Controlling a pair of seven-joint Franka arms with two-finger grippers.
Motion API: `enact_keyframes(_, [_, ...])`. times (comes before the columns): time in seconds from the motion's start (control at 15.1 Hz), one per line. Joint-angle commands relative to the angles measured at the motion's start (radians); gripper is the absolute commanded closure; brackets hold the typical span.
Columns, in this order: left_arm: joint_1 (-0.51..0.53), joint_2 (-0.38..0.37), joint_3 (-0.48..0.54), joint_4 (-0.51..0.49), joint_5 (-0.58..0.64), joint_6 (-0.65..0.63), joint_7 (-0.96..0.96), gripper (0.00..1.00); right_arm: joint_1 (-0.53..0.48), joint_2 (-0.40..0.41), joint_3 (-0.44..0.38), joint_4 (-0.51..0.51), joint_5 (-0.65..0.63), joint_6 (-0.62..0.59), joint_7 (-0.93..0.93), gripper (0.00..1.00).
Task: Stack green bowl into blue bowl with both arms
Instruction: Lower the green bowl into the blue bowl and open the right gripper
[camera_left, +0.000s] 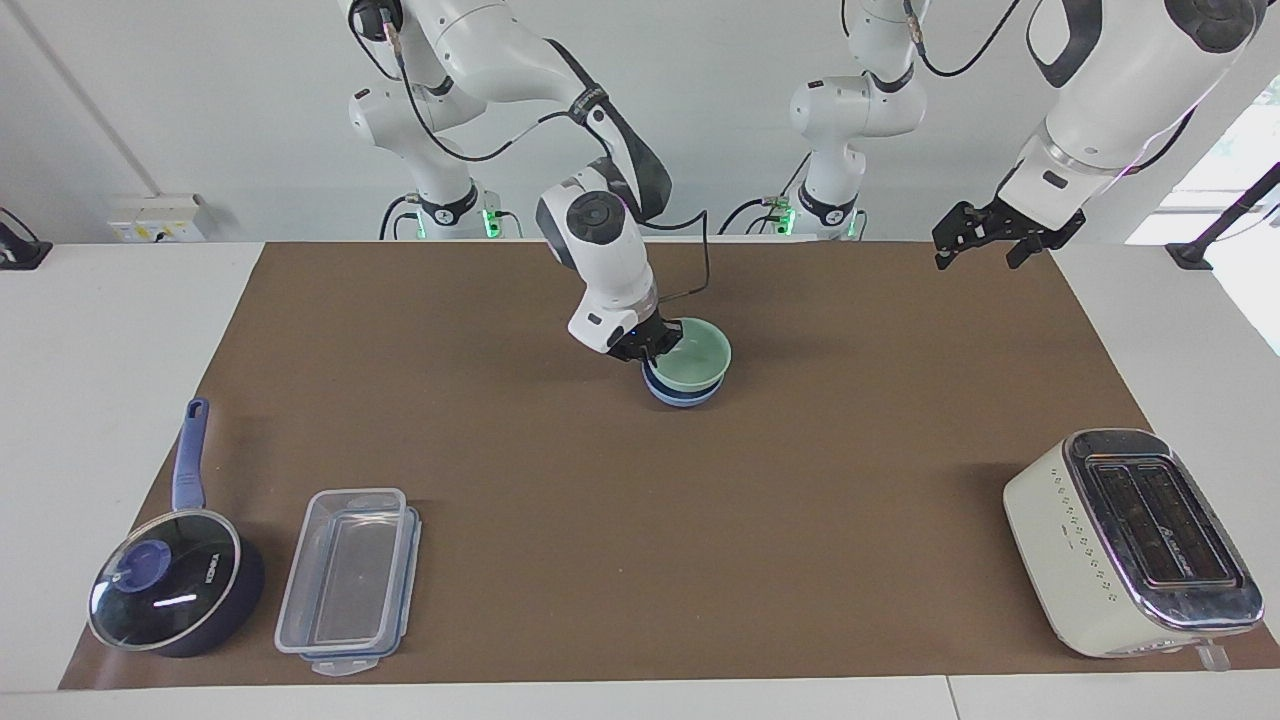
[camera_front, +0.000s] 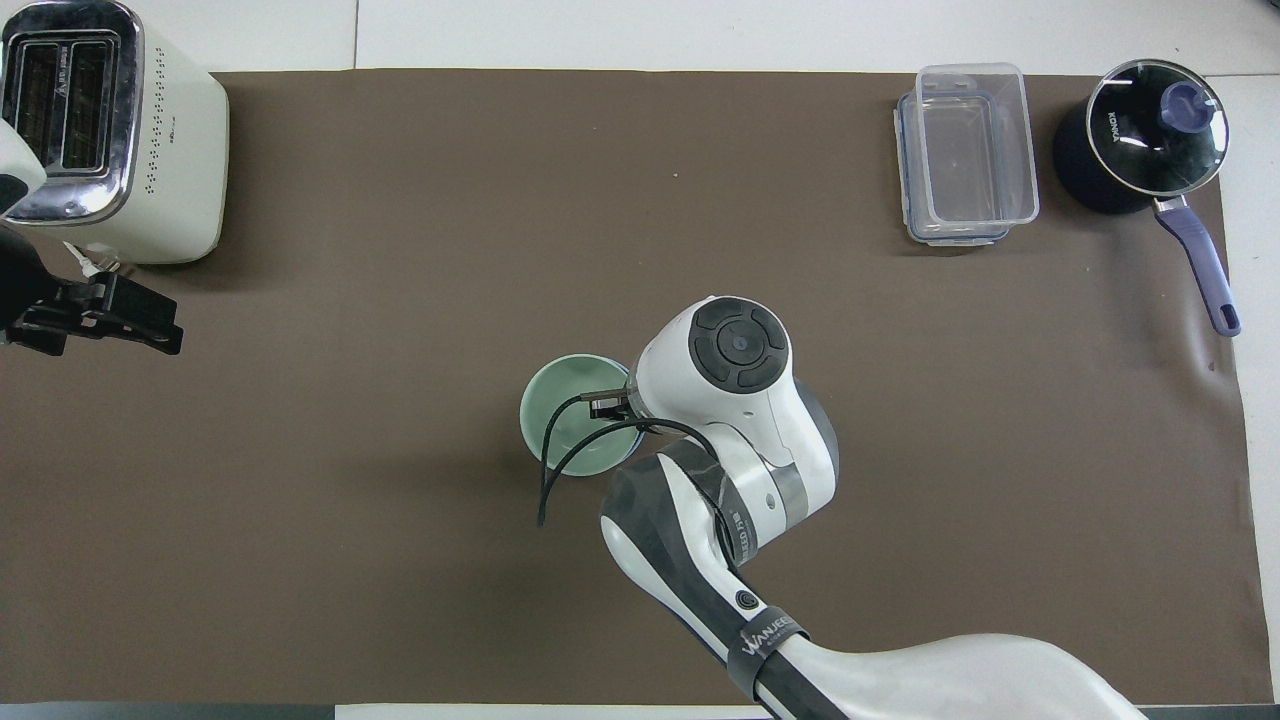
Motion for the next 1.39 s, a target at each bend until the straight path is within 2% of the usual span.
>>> enact_keyframes(0.0, [-0.001,-0.020,-0.001,-0.010,0.013,-0.002,0.023,0.00,0.000,0.007,0.000,0.006,-0.017,0.023,0.016,1.00])
enact_keyframes(0.6, [0.009,-0.026,0.010,-0.004,0.009,0.010,0.024,0.00,-0.005,0.009,0.000,0.006,-0.019,0.023,0.008,1.00])
enact_keyframes(0.86, [0.002,-0.090,0.004,-0.039,0.011,-0.003,0.027,0.00,-0.005,0.009,0.000,0.006,-0.019,0.023,0.008,0.94])
enact_keyframes(1.13, [-0.005,-0.143,0.004,-0.119,0.011,0.001,0.018,0.00,-0.005,0.007,0.000,0.011,-0.019,0.013,0.010,0.51])
enact_keyframes(1.19, [-0.006,-0.146,0.004,-0.131,0.011,0.006,0.018,0.00,-0.005,0.009,0.000,0.014,-0.019,0.010,0.012,0.46])
enact_keyframes(1.33, [-0.003,-0.143,0.007,-0.128,0.011,0.024,0.023,0.00,-0.008,0.006,-0.002,0.023,-0.019,-0.013,0.012,0.45])
